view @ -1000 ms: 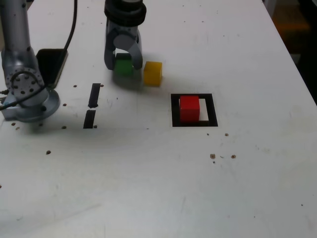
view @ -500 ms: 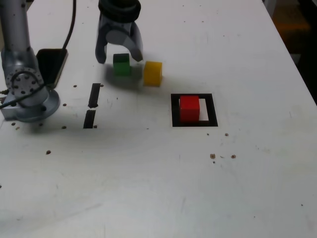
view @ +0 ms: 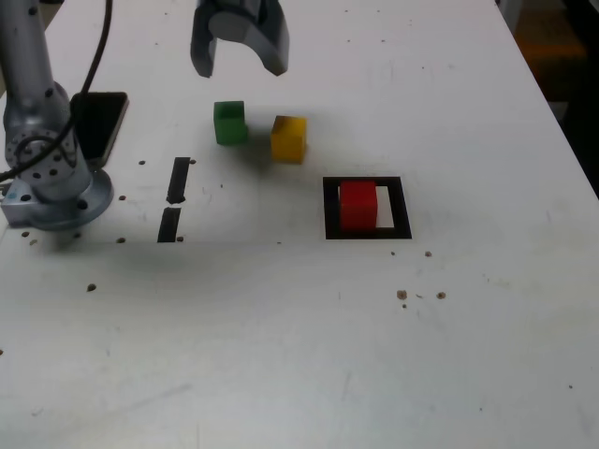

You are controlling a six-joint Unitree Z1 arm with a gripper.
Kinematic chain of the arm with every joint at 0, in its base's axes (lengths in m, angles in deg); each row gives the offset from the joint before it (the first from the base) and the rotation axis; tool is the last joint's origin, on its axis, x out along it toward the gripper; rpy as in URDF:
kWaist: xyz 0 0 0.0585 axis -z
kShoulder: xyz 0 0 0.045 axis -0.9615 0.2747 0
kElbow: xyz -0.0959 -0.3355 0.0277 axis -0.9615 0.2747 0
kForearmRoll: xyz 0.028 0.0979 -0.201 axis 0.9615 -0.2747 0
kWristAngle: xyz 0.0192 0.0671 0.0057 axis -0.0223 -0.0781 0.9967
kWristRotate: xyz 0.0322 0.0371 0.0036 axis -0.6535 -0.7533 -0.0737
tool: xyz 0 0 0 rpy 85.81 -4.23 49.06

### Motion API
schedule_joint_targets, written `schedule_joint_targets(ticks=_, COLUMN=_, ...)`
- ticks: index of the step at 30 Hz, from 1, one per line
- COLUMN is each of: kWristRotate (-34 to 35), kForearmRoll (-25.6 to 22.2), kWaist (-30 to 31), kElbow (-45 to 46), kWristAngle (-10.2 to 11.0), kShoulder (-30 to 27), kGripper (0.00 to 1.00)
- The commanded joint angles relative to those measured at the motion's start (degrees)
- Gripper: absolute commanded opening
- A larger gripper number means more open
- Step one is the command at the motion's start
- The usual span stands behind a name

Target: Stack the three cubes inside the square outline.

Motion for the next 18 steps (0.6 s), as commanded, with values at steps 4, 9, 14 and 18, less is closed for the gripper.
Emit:
schedule_joint_targets(ticks=4, kWristRotate=0.0, kForearmRoll=1.5, kWaist=3.0, kElbow=-0.8, kWristAngle=-1.5, kShoulder=-0.4, kGripper=0.84)
schedule_joint_targets(ticks=9, kWristRotate=0.0, kForearmRoll=6.0, kWaist=6.3, kElbow=0.5, kWristAngle=-4.7, kShoulder=0.1, kGripper=0.84)
schedule_joint_targets(ticks=14, kWristRotate=0.0, kForearmRoll=8.9, kWaist=7.3, kElbow=2.2, kWristAngle=-6.1, kShoulder=0.4, kGripper=0.85)
schedule_joint_targets(ticks=18, kWristRotate=0.0, kForearmRoll=11.6, kWaist=7.4, kElbow=4.3, kWristAngle=-6.5, kShoulder=1.4, kGripper=0.85)
